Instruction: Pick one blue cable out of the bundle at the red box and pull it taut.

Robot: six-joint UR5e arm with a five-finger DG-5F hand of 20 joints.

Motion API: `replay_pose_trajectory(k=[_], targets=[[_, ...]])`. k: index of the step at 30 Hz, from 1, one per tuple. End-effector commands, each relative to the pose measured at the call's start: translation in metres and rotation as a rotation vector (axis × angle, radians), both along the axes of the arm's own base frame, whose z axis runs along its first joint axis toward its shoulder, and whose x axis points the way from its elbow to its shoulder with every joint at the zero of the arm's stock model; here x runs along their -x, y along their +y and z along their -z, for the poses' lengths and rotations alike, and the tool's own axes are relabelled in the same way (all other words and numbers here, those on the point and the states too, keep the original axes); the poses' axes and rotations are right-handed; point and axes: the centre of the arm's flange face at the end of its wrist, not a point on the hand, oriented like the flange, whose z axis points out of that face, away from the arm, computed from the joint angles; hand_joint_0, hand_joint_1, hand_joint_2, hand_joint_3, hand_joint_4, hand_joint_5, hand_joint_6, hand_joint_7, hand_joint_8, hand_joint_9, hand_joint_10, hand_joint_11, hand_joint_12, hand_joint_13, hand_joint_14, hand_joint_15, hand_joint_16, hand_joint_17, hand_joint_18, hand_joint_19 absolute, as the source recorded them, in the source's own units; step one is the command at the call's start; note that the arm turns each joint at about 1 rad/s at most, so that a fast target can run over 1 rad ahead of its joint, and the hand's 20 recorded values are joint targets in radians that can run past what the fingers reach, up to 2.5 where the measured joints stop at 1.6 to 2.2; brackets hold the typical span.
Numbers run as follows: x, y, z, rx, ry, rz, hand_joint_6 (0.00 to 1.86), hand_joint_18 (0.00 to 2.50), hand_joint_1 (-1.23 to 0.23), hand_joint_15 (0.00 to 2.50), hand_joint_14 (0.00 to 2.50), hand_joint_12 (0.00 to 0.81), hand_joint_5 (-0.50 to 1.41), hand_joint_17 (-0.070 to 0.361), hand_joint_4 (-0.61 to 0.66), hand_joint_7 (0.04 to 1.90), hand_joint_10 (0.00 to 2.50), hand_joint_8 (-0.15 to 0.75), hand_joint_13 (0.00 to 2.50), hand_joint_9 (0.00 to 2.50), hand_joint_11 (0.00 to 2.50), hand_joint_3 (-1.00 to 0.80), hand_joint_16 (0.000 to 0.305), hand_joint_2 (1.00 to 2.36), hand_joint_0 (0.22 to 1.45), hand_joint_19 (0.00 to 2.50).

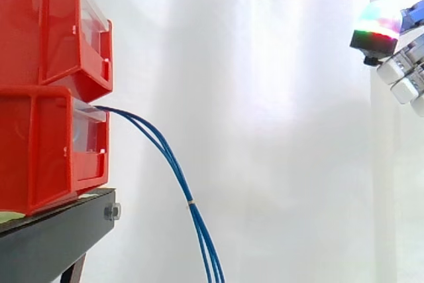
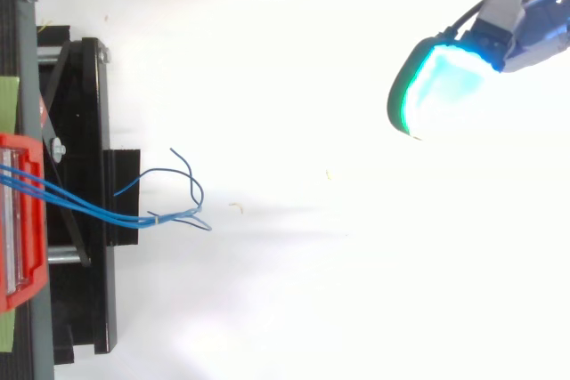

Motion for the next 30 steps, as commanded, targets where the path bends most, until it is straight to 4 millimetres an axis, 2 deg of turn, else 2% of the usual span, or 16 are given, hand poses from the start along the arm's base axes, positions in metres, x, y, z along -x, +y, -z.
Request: replay_pose_trajectory(k=[1,17,26,30], targets=[[0.0,0.0,0.0,0.0,0.001,0.0,0.5,0.32,-0.79,0.08,0.0,0.355,-0.22,0.116,0.24,0.63,0.0,0.305,0.39,0.47,0.0,-0.5,0.052,1.0,0.62,0.17],[0.0,0.003,0.001,0.001,0.003,-0.005,0.5,0.38,-0.72,0.13,0.0,0.363,-0.21,0.119,0.25,0.65,0.0,0.318,0.43,0.52,0.07,-0.5,0.053,1.0,0.57,0.23],[-0.017,0.006,-0.004,0.053,-0.113,-0.008,0.5,0.39,-0.7,0.14,0.0,0.366,-0.21,0.121,0.26,0.66,0.0,0.322,0.43,0.52,0.08,-0.5,0.054,1.0,0.56,0.24],[-0.021,0.009,0.012,0.079,-0.128,-0.008,0.5,0.39,-0.7,0.15,0.01,0.369,-0.21,0.123,0.27,0.66,0.0,0.322,0.43,0.52,0.08,-0.5,0.055,1.0,0.55,0.25]])
